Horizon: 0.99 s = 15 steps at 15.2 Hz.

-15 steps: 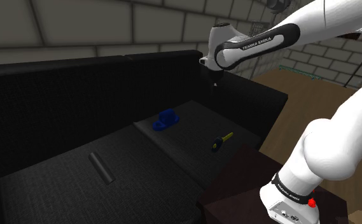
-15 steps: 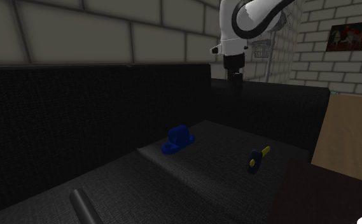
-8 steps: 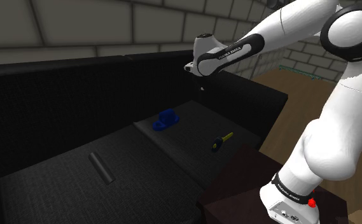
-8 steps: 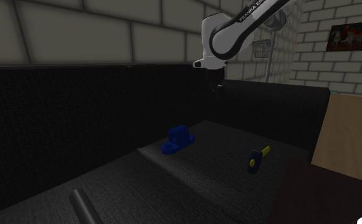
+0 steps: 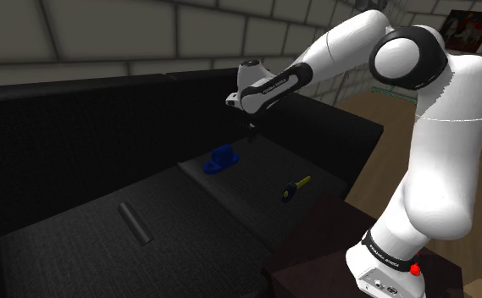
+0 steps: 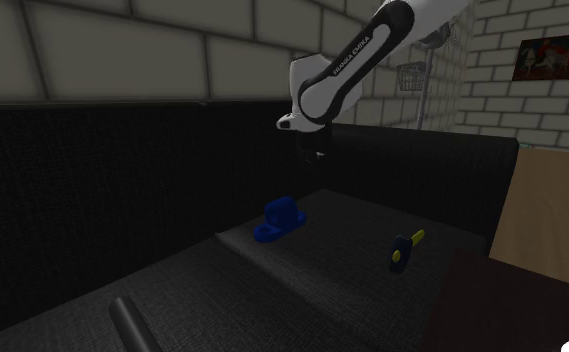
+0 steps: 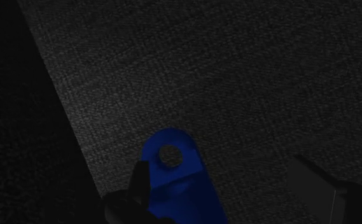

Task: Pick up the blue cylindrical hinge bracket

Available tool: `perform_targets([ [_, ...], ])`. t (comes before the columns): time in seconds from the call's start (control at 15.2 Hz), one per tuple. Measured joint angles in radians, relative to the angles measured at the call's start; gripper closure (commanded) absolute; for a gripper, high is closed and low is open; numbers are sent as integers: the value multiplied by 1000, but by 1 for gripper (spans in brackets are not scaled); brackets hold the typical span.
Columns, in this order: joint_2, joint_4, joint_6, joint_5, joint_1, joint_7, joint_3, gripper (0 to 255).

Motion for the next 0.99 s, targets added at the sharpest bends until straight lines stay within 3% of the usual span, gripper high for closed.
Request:
perform_targets([
  [0.33, 173, 171, 22, 6, -8, -126, 48, 0],
  [0.86, 260, 195, 89, -1, -10, -134, 55, 0],
  [0.92, 264, 193, 95, -1, -10, -133, 55, 255],
  [0.99, 264, 193, 98, -2, -11, -133, 54, 255],
])
